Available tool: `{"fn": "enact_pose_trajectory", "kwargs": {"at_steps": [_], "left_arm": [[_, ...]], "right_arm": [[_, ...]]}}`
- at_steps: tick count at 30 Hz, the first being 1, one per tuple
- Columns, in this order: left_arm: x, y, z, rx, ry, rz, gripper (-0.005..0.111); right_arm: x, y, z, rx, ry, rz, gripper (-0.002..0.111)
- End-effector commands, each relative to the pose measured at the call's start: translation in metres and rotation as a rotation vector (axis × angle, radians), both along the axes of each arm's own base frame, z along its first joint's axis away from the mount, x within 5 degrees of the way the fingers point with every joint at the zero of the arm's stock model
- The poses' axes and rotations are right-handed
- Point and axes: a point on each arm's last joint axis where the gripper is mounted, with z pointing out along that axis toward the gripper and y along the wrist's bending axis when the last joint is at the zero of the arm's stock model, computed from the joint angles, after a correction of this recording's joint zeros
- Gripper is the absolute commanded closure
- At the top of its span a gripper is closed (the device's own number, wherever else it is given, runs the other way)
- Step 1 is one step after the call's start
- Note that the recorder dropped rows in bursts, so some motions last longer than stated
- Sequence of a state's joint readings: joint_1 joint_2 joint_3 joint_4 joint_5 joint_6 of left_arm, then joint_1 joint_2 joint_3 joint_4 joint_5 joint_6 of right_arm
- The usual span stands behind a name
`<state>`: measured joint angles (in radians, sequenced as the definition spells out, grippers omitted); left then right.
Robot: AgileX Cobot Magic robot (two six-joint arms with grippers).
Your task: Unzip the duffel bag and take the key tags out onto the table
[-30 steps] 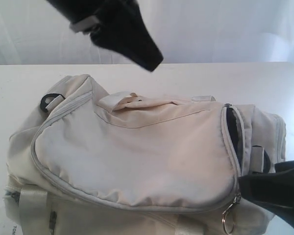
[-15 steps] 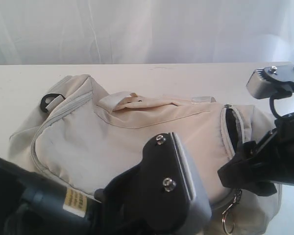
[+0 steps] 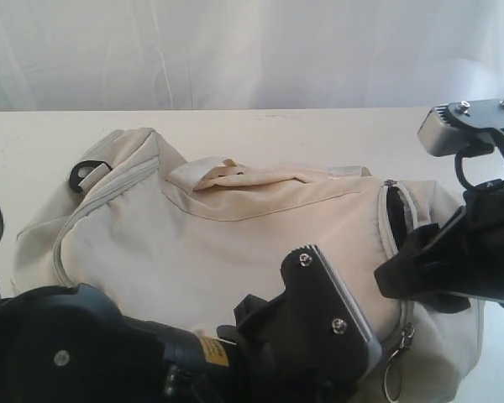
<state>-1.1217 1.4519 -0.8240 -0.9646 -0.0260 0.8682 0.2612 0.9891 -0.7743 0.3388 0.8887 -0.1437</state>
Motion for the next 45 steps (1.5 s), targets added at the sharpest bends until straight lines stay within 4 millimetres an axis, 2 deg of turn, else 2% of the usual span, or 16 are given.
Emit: {"fn": "enact_pose_trajectory", "kwargs": {"at_steps": [1, 16, 27, 37, 45], "left_arm": [[0.004, 0.000, -0.001, -0.026, 0.011, 0.081, 0.051], [0.012, 0.001, 0.003, -0.084, 0.032, 0.214, 0.051], [0.011, -0.008, 0.016, -0.116, 0.047, 0.177, 0.051], [0.021, -0.014, -0.003, -0.074, 0.015, 0.230, 0.051], [0.024, -0.015, 0.001, -0.093, -0.001, 0.254, 0.056]], "right_arm": [[0.002, 0.000, 0.002, 0.000, -0.018, 0.003, 0.059], [0.004, 0.000, 0.003, 0.010, -0.044, -0.007, 0.059], [0.005, 0.000, 0.004, 0.012, -0.054, -0.011, 0.059], [0.005, 0.000, 0.004, 0.008, -0.062, -0.012, 0.059], [0.006, 0.000, 0.004, 0.009, -0.070, -0.015, 0.059]]}}
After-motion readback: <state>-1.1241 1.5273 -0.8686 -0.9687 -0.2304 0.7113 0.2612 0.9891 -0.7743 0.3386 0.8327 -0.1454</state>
